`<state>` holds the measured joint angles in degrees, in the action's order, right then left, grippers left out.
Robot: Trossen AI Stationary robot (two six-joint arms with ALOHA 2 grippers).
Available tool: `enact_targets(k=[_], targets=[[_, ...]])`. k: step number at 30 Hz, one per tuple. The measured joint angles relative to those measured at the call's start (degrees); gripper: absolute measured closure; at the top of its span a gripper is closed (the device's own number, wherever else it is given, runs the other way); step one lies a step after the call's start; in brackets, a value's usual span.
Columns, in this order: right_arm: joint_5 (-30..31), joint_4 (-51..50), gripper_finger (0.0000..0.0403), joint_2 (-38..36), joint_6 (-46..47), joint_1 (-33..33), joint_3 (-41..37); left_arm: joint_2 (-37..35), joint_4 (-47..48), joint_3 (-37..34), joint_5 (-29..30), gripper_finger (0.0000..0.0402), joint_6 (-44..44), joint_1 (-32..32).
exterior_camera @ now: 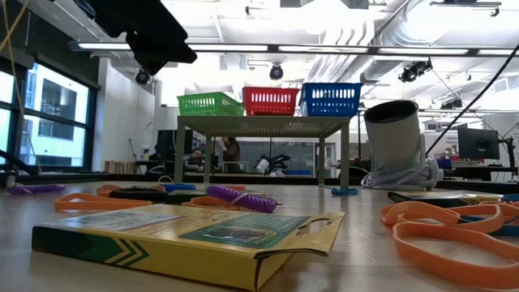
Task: Pick & Place Office Desk Supplies
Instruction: Put the orange rubber band into the green bin on the shelf
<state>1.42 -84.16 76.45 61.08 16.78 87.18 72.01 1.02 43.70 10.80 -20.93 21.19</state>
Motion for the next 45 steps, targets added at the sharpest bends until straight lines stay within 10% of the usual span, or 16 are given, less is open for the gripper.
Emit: enact_targets(k=[8,17,25,45], targets=[[5.17,3.62,0.0350,2.21,-6.96,1.26,0.00,0.00,0.02,0.00,0.03,0.0254,-0.13,0.07],[-2.71,9.40,0.0350,3.76,-13.55,1.25,-0.02,0.00,0.38,0.00,0.27,0.0254,0.50,0.05],[6.54,11.52,0.0346,3.51,-16.19,0.74,-0.02,0.00,0.74,0.00,0.29,0.0254,0.43,0.05],[4.40,15.56,0.0190,3.43,-14.52,7.19,-1.01,0.00,1.53,-0.26,0.38,0.0255,0.04,0.05]])
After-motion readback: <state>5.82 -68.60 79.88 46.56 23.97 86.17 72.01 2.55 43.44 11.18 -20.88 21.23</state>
